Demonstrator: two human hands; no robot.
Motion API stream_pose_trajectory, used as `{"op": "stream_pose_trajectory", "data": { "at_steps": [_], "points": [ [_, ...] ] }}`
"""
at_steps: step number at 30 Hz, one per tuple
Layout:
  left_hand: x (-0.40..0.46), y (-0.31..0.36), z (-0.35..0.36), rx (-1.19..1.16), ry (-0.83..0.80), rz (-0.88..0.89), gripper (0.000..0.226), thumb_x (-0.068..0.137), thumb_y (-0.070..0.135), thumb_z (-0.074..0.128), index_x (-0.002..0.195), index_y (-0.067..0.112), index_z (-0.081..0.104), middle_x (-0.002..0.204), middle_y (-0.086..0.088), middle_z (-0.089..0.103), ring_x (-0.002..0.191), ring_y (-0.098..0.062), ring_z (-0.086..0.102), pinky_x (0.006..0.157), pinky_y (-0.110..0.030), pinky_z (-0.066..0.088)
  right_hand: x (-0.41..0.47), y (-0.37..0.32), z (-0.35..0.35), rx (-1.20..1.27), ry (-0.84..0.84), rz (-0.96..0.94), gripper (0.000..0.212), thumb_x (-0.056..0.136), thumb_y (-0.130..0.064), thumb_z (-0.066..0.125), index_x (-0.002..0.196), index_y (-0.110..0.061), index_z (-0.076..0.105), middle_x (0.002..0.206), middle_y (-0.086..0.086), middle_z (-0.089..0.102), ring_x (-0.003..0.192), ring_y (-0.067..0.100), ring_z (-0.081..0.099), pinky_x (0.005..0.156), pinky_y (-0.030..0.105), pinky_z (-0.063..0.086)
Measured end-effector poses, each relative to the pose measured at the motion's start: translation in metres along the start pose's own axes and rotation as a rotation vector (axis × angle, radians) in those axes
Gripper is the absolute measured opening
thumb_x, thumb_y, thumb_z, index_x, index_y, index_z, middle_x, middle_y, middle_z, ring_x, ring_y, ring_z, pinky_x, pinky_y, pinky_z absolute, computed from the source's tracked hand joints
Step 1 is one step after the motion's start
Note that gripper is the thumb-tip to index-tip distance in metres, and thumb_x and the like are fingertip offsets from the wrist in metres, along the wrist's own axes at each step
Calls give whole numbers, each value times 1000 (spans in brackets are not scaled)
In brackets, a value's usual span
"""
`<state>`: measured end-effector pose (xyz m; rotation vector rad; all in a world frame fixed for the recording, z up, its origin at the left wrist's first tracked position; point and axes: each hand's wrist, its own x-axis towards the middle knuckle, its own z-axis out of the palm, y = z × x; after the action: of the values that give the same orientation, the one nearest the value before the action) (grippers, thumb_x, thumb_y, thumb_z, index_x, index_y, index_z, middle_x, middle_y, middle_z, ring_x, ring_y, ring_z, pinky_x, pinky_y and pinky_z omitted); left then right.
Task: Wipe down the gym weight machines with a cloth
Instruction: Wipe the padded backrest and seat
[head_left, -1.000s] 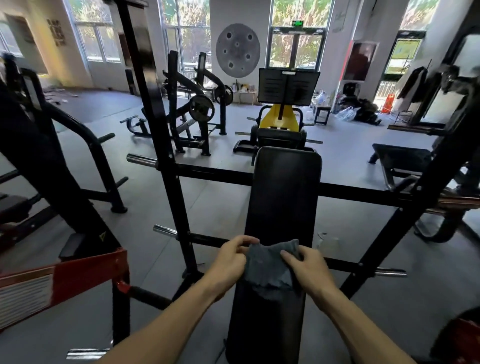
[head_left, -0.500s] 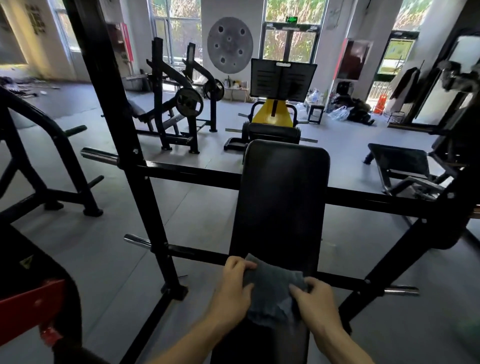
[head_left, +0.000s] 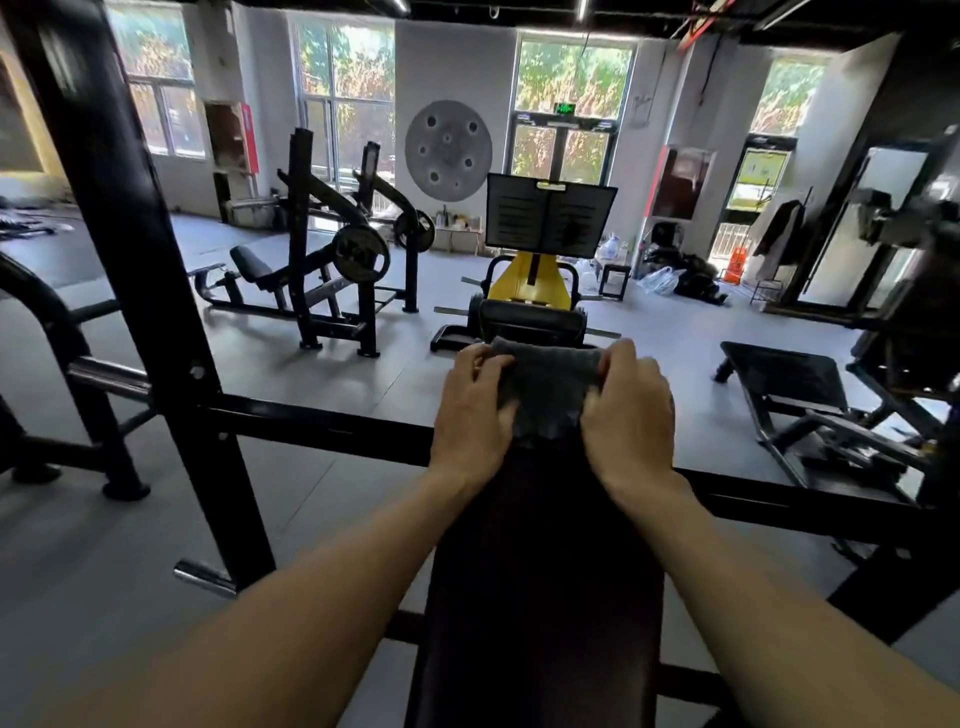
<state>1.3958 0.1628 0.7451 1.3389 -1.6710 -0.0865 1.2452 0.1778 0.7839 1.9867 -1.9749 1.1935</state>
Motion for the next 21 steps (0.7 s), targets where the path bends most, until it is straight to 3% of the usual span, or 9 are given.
{"op": "stream_pose_trajectory", "data": {
  "at_steps": [3,5,7,9,11,13,15,18,21],
  "points": [
    [4,-23,36,528,-129,126,67,105,42,41,162,13,20,170,-9,6,156,-30,5,127,-43,15,9,4,42,-390,-49,-246,50,92,-15,65,139,-4,51,149,25,42,138,38,39,113,44,39],
    [-6,-38,58,685,-84,234,74,105,41,33,162,6,2,168,-17,-9,156,-35,-11,127,-48,7,1,7,74,-358,-110,-298,58,104,-31,39,154,-1,33,161,24,28,151,38,24,124,48,22],
    [-6,-49,72,659,-20,226,79,104,45,32,161,4,-4,168,-17,-11,156,-33,-14,127,-48,6,-3,10,97,-297,-99,-264,67,104,-40,14,159,-3,17,166,22,13,155,36,6,126,51,8],
    [-5,-57,78,579,39,226,77,104,47,28,161,5,-3,169,-15,-9,156,-29,-13,128,-44,6,2,8,107,-186,-47,-211,71,101,-48,13,161,-11,15,168,18,6,156,33,-2,126,49,-3],
    [-11,-60,78,326,109,158,75,105,45,35,161,4,8,169,-14,4,157,-24,-1,128,-37,13,7,3,109,-164,-43,-176,73,99,-56,15,162,-20,12,168,16,5,156,32,-5,126,48,-7],
    [-18,-60,79,7,276,3,61,104,41,38,153,5,27,162,-12,25,152,-21,22,123,-33,26,21,-6,114,-215,-52,-144,75,98,-64,16,162,-26,10,166,18,12,155,35,-2,125,50,-7],
    [-19,-61,77,-134,372,-125,51,105,37,30,145,8,37,154,-9,34,142,-20,36,116,-35,39,32,-19,120,-259,-73,-139,76,96,-67,19,161,-28,15,161,19,24,153,39,6,125,51,-4],
    [-16,-64,75,-132,373,-126,47,104,35,28,143,11,40,151,-5,38,138,-18,40,111,-32,41,42,-21,125,-280,-17,-304,64,100,-59,24,154,-26,37,147,13,47,145,38,30,122,51,16],
    [-14,-63,75,3,320,-10,51,104,32,31,147,6,41,152,-9,40,142,-22,39,117,-37,37,50,4,114,-302,0,-487,53,106,-47,27,150,-24,45,141,9,56,136,32,46,115,46,31]
  ]
}}
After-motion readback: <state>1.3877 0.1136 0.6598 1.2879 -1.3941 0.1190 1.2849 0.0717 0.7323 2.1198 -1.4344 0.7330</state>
